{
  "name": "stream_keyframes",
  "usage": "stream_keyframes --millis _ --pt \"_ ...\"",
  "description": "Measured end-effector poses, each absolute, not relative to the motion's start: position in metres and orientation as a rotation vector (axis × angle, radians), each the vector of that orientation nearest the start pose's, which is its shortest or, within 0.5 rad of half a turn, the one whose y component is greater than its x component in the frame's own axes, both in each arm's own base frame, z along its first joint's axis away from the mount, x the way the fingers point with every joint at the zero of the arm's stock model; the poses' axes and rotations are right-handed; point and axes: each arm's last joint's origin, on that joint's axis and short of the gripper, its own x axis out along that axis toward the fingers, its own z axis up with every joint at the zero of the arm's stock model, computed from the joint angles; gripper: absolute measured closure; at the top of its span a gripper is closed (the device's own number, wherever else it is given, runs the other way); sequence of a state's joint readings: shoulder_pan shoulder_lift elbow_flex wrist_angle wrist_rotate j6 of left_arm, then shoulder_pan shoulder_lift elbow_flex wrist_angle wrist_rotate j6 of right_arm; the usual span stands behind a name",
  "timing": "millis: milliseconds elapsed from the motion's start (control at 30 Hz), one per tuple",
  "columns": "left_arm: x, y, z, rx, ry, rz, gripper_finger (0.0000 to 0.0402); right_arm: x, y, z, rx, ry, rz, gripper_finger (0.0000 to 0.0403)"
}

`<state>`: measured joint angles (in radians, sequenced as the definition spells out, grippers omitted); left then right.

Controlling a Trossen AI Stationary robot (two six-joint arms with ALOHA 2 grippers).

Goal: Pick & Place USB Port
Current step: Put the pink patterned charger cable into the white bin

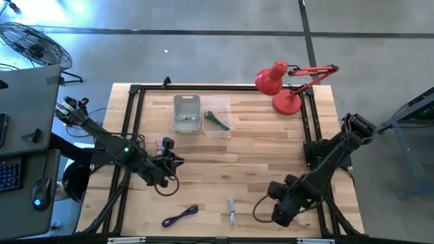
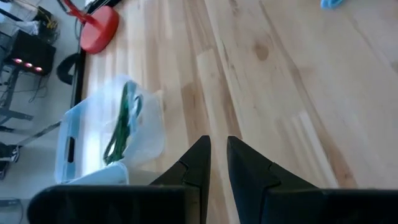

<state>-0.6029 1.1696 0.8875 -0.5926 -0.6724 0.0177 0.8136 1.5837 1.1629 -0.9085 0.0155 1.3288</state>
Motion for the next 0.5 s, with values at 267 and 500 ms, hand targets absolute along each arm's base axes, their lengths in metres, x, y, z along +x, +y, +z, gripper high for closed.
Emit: stream_keyframes --millis 267,500 --pt "0.209 -0.122 0.257 0.530 0.702 0.043 0.0351 0.196 0.229 0.212 0.564 1.453 -0.299 0.0203" --pt "0.210 -0.125 0.259 0.495 0.685 0.001 0.0351 0.198 0.235 0.195 0.509 1.472 -0.336 0.0203"
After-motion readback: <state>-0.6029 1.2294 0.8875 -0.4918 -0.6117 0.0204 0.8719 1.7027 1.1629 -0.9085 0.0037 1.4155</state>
